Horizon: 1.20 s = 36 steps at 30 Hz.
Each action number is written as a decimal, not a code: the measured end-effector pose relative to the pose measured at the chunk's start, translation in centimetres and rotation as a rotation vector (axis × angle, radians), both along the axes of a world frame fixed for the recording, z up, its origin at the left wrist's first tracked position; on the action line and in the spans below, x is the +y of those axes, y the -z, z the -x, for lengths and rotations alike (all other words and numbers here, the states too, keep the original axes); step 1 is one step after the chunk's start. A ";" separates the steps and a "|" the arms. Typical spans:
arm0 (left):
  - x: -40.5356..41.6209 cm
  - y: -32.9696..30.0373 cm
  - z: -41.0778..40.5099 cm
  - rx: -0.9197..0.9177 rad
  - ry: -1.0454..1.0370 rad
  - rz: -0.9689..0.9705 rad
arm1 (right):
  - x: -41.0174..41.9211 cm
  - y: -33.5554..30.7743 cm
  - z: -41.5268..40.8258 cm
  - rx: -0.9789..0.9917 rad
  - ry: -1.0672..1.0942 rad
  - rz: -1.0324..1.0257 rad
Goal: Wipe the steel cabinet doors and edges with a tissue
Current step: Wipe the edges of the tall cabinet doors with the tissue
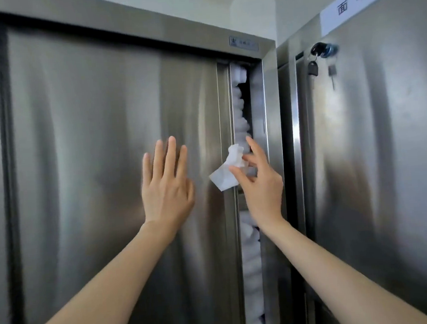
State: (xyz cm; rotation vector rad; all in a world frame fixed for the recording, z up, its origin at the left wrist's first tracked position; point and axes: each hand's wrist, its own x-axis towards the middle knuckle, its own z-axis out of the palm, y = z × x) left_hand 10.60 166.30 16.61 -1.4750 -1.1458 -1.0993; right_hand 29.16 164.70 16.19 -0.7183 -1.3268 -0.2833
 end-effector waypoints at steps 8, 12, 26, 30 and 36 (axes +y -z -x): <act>2.8 -7.7 -0.1 0.102 -0.087 -0.110 | 6.3 -13.6 0.1 -0.138 0.211 -0.250; 3.3 -7.2 -0.1 0.117 -0.124 -0.153 | 8.3 -16.8 0.4 -0.120 0.397 -0.478; 3.6 -7.3 -0.1 0.116 -0.158 -0.149 | 8.1 -14.4 1.4 -0.486 0.299 0.022; 3.5 -7.1 -0.1 0.124 -0.163 -0.145 | 8.5 -12.9 1.4 -0.472 0.360 -0.038; 3.4 -7.0 -0.2 0.118 -0.151 -0.148 | 7.2 -7.9 0.7 -0.579 0.426 0.063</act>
